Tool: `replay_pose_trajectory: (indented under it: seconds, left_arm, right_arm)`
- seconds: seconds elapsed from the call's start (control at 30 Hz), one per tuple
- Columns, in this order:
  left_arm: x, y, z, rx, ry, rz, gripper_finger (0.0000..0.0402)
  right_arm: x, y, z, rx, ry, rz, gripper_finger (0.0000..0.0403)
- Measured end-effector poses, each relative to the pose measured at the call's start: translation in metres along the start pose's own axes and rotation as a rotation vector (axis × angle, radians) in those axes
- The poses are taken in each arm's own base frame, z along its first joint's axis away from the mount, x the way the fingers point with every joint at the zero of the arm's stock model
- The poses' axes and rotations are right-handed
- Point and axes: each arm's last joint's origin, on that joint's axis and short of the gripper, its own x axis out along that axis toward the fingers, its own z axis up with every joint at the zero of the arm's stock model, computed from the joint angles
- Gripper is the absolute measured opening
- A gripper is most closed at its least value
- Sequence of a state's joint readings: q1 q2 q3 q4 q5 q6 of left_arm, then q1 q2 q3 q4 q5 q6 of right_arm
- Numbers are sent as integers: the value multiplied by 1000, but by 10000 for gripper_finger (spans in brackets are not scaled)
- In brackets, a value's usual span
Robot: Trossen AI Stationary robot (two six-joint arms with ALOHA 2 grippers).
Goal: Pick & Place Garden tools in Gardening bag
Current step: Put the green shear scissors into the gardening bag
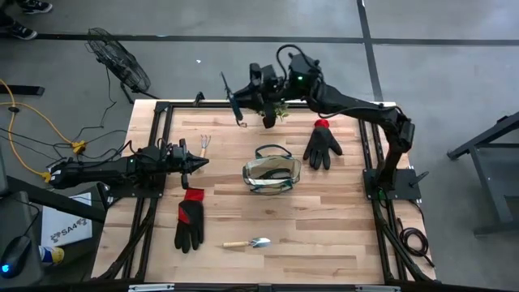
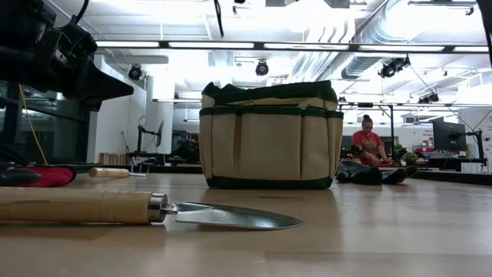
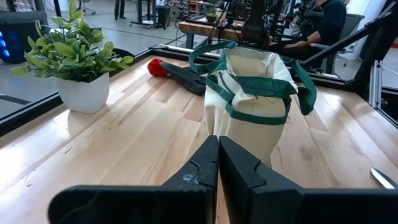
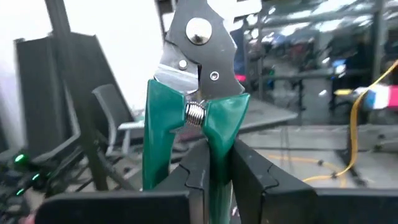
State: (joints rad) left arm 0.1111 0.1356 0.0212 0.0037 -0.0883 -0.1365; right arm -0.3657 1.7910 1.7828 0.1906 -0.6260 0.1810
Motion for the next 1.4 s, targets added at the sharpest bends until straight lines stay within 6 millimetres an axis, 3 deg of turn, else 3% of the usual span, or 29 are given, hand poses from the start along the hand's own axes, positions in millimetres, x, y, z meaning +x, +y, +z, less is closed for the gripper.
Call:
replay_pose_trajectory:
  seconds: [0.27,0.57,1.03,1.23,1.4]
  left_arm:
    - [0,0,0,0,0,0,10]
    - [0,0,0,0,0,0,10]
    - [0,0,0,0,-1,0,10]
    - [0,0,0,0,-1,0,10]
    - [0,0,0,0,-1,0,10]
  right_arm:
    - [-18,28,25,-12,34,-303,32]
    - [-28,91,38,-125,155,-703,32]
    - [-9,172,6,-376,398,-1094,32]
    - [-4,201,-14,-462,483,-1168,32]
    - [-4,215,-26,-480,520,-1171,32]
